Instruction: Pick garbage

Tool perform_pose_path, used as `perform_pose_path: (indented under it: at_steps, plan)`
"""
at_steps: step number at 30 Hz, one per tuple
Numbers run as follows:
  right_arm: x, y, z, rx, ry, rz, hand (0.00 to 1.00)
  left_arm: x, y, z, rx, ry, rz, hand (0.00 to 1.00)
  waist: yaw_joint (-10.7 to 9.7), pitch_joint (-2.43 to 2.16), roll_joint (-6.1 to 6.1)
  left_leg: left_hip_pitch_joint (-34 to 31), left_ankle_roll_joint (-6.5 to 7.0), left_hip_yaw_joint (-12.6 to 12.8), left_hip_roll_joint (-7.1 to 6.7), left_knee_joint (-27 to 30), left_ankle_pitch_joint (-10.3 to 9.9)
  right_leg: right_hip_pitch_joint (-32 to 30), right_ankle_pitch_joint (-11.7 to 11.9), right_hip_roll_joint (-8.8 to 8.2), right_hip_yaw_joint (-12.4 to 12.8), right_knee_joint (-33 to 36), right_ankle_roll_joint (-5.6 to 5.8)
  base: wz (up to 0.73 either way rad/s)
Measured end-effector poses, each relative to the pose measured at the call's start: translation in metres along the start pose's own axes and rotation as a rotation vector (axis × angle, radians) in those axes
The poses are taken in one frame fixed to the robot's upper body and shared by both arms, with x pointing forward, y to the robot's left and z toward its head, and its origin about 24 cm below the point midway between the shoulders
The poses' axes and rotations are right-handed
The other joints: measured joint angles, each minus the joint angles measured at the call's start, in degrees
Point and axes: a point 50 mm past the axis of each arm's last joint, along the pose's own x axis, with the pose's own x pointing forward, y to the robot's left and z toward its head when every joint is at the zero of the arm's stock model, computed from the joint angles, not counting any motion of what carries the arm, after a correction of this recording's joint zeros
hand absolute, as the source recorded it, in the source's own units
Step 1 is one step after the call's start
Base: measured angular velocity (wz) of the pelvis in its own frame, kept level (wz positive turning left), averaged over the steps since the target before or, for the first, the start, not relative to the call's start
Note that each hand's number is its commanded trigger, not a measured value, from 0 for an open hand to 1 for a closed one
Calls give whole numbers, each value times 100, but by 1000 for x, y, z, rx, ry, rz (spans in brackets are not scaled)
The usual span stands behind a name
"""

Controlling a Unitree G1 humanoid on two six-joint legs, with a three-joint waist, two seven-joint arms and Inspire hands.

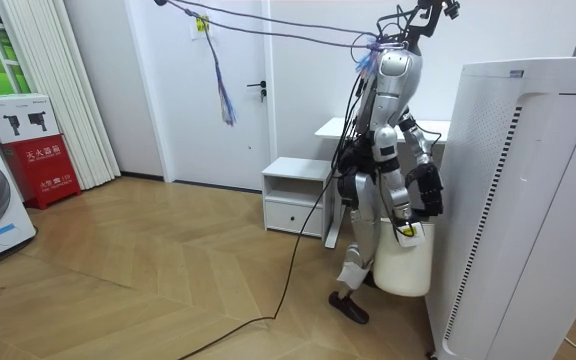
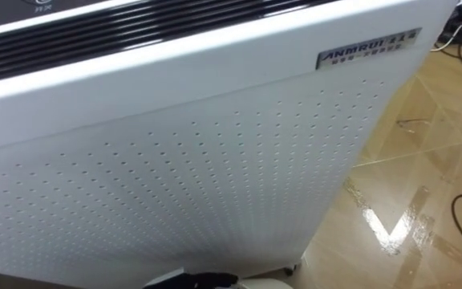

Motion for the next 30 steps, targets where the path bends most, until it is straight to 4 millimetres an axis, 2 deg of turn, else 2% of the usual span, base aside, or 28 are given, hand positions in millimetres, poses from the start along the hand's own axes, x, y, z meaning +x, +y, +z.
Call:
perform_pose_path:
  at_steps: [17, 23, 30]
  plan:
    - [1, -1, -3, 4, 29, -2, 100, -2, -13, -30, -21, 138, -110, 0, -6, -1, -12, -2, 1, 11, 0, 42, 0, 19, 1, -6, -19, 25, 0, 0]
    - [1, 0, -3, 4, 28, -1, 100, -4, -12, -35, -27, 160, -118, 0, 4, -5, -59, -19, 5, 11, 0, 43, 3, -3, 1, -8, -20, 23, 0, 0]
    - [1, -2, -4, 18, 32, -7, 100, -7, -9, -40, 18, 208, -115, 0, -2, -15, -60, -44, 5, -7, -1, 42, 3, 1, 4, -5, -43, -11, -1, 1]
